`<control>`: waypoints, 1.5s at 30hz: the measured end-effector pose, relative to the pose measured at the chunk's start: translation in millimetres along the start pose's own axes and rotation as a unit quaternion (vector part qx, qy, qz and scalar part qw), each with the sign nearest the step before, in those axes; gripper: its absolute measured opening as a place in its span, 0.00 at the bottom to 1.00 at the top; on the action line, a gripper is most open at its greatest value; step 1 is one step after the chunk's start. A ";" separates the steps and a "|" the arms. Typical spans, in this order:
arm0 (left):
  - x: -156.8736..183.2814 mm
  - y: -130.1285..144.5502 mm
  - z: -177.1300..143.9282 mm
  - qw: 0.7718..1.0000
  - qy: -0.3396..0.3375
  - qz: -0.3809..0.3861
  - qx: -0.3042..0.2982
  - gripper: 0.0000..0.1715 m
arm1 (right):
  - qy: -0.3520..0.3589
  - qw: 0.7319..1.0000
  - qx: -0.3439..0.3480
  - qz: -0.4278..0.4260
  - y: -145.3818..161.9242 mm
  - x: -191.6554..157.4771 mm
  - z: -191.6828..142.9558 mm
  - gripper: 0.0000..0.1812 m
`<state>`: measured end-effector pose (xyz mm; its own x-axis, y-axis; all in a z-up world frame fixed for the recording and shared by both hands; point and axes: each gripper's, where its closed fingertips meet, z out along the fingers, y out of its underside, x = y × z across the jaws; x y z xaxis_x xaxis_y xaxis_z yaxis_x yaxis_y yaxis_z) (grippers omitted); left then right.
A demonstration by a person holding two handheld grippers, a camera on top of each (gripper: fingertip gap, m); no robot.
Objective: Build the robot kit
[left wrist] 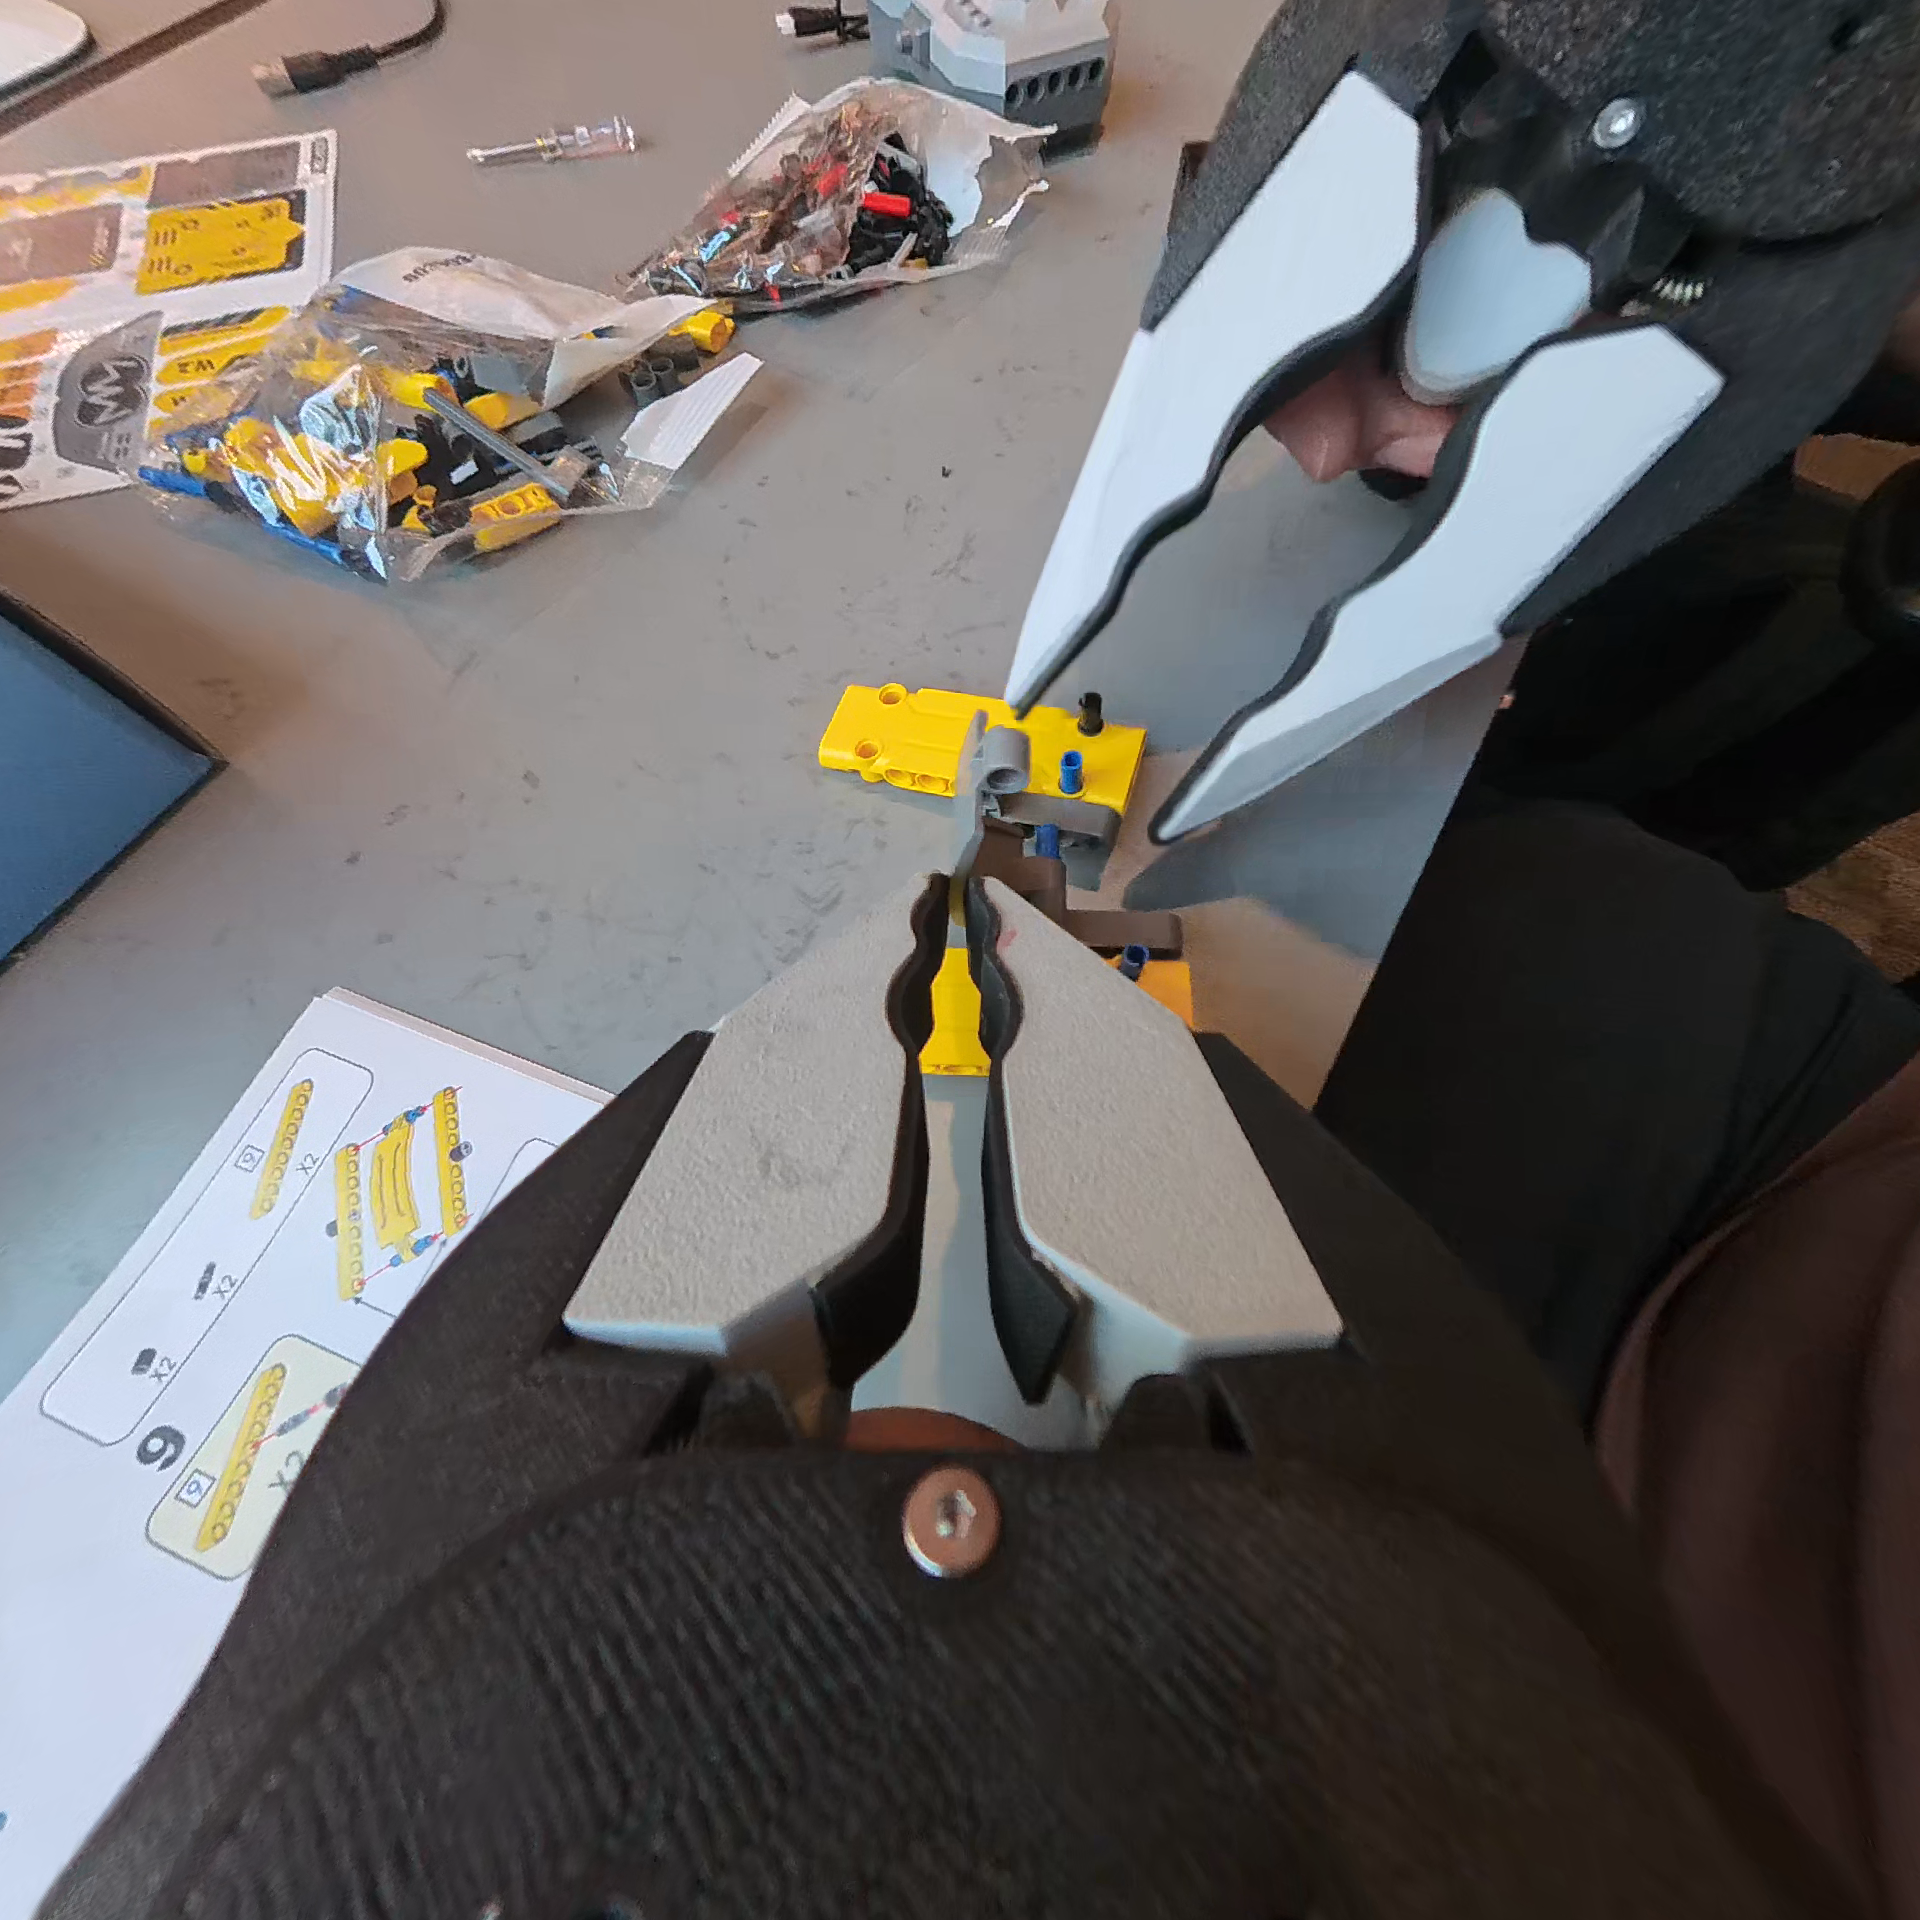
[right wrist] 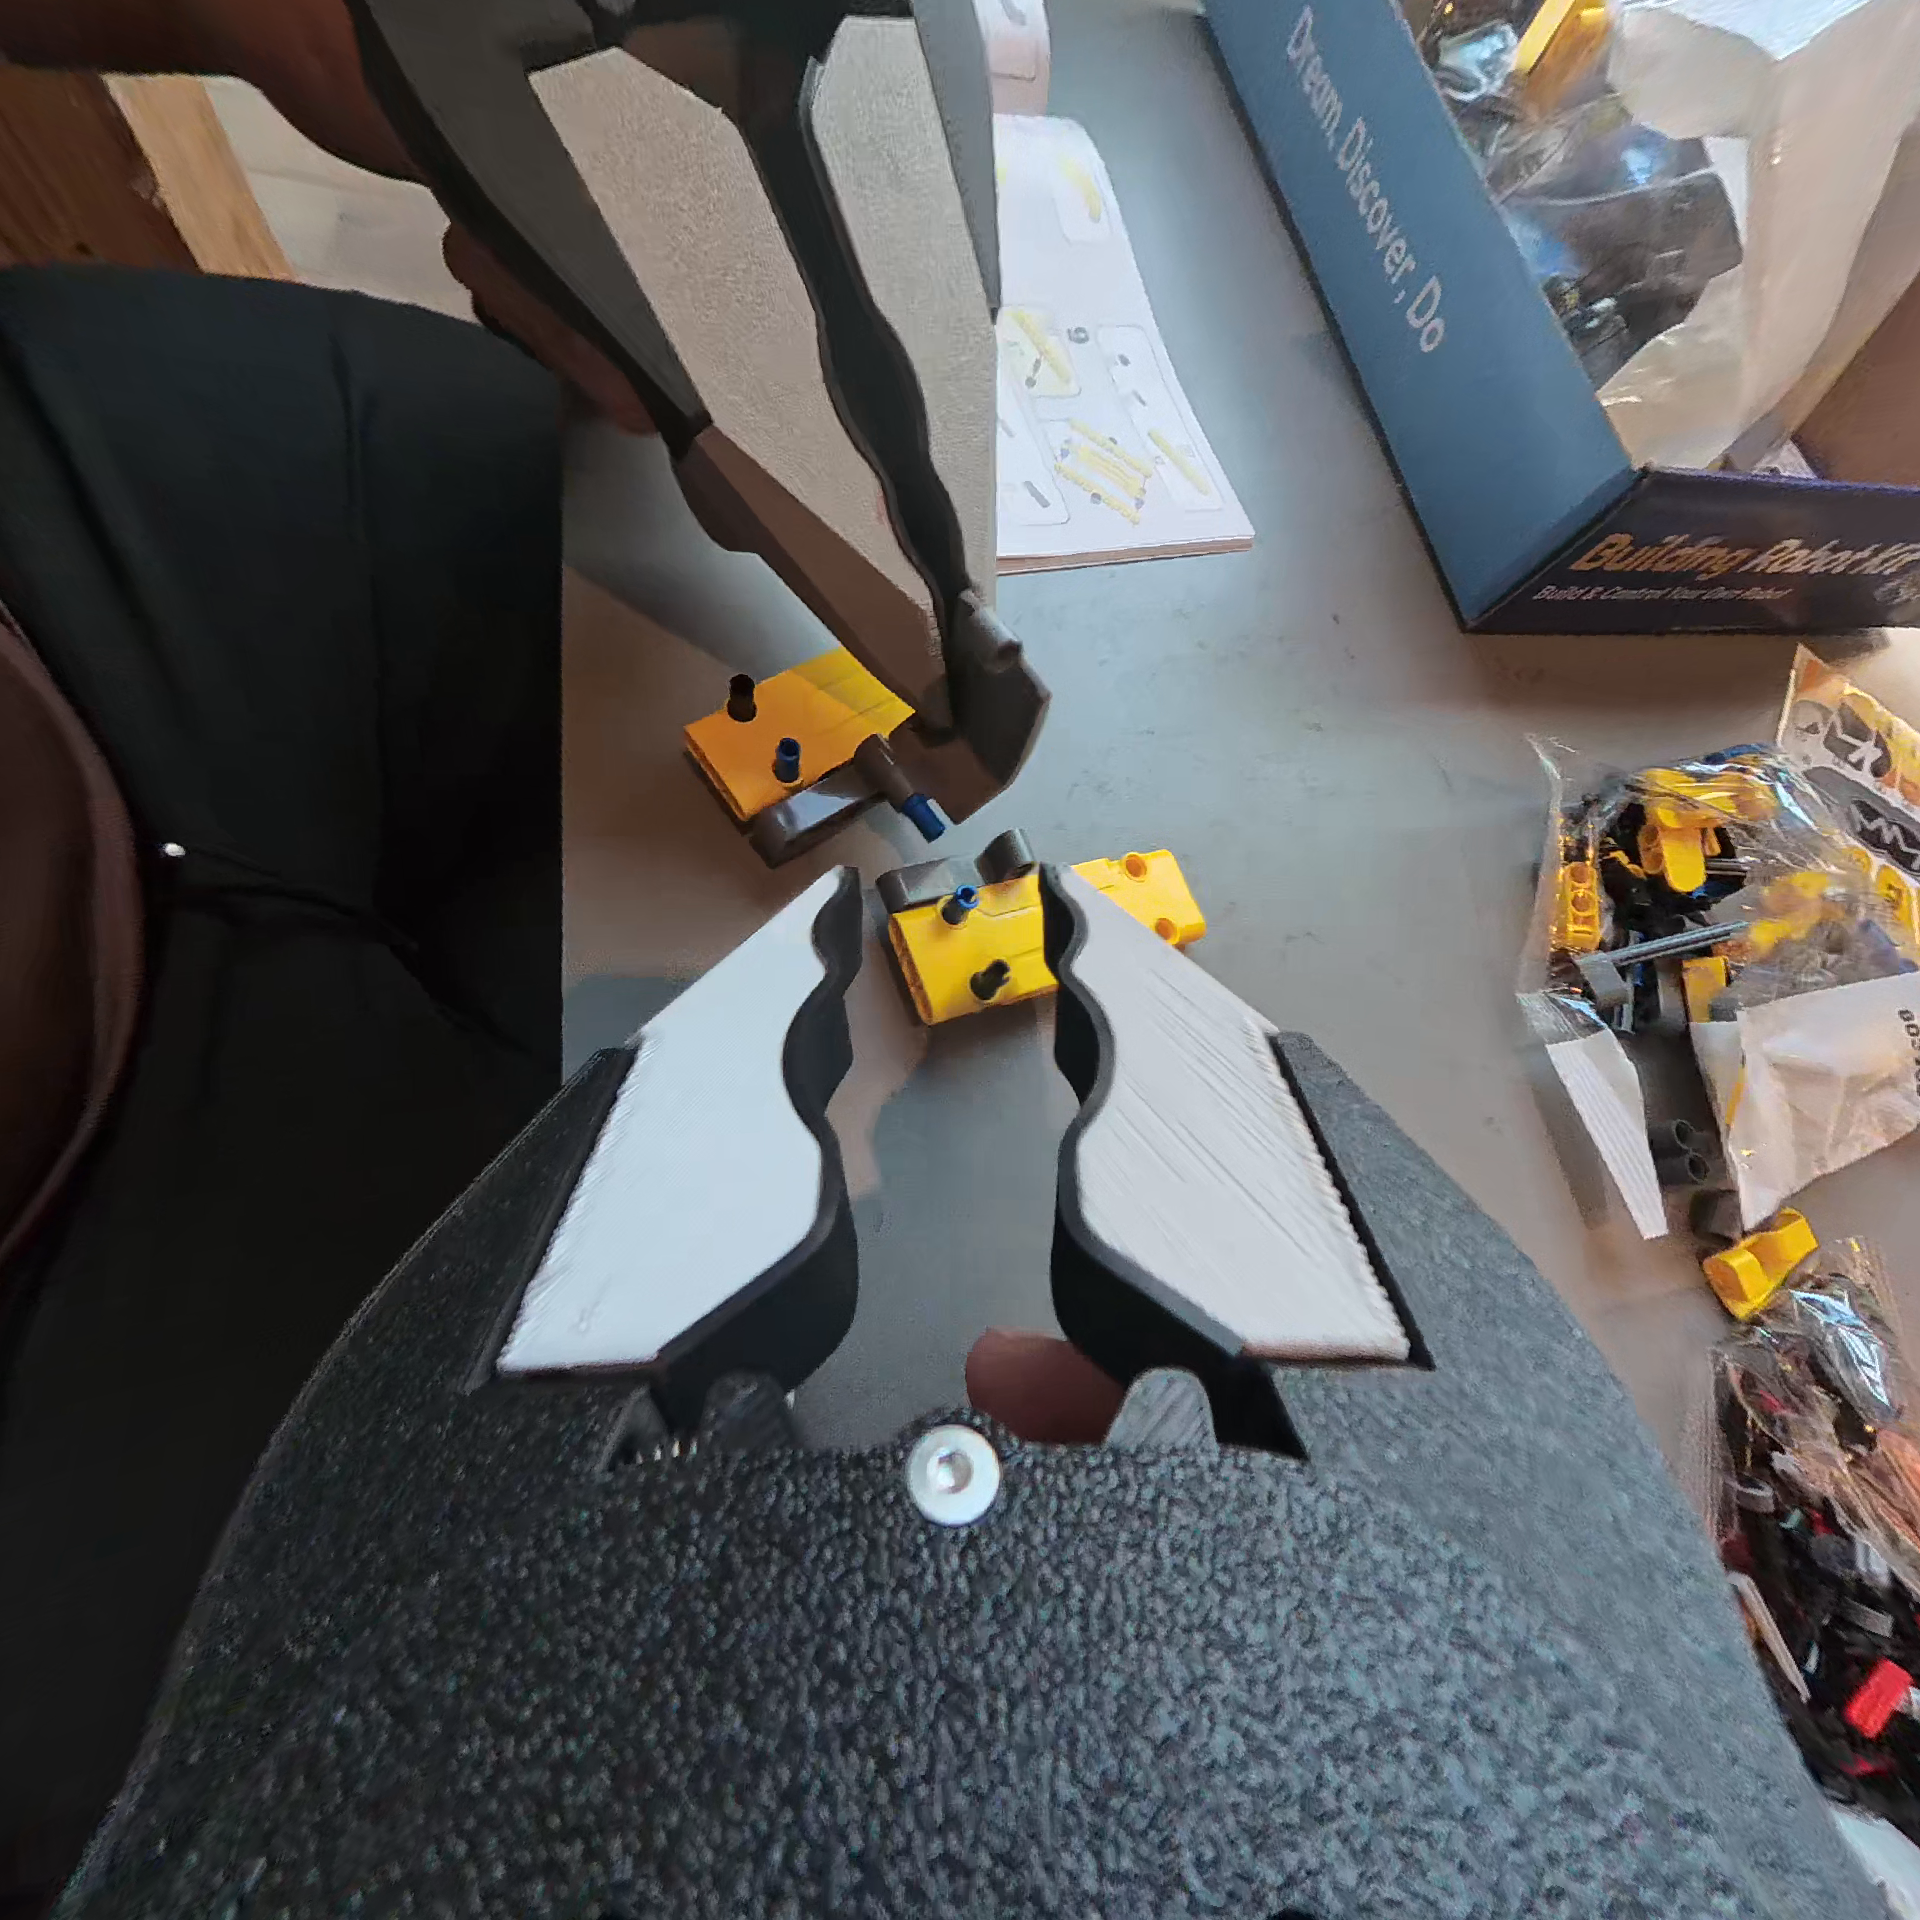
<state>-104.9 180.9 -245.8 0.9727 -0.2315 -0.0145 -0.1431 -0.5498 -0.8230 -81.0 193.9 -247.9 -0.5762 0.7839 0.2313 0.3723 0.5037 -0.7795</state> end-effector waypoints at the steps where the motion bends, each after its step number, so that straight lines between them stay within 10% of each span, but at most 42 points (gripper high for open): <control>1: 0.2 -0.1 0.0 1.000 0.003 0.003 0.000 0.00 | -0.001 1.000 0.003 0.005 -0.7 1.9 -0.6 0.20; 45: -15.6 2.5 6.5 0.998 -0.007 0.059 -0.016 0.00 | -0.034 0.999 -0.025 0.008 1.6 -7.4 22.0 0.18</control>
<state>-119.3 188.4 -251.3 0.9512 -0.2852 -0.1178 -0.2620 -0.5448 -0.7966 -92.1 181.0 -263.7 -0.6169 0.7667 0.1776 0.4166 0.5096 -0.7528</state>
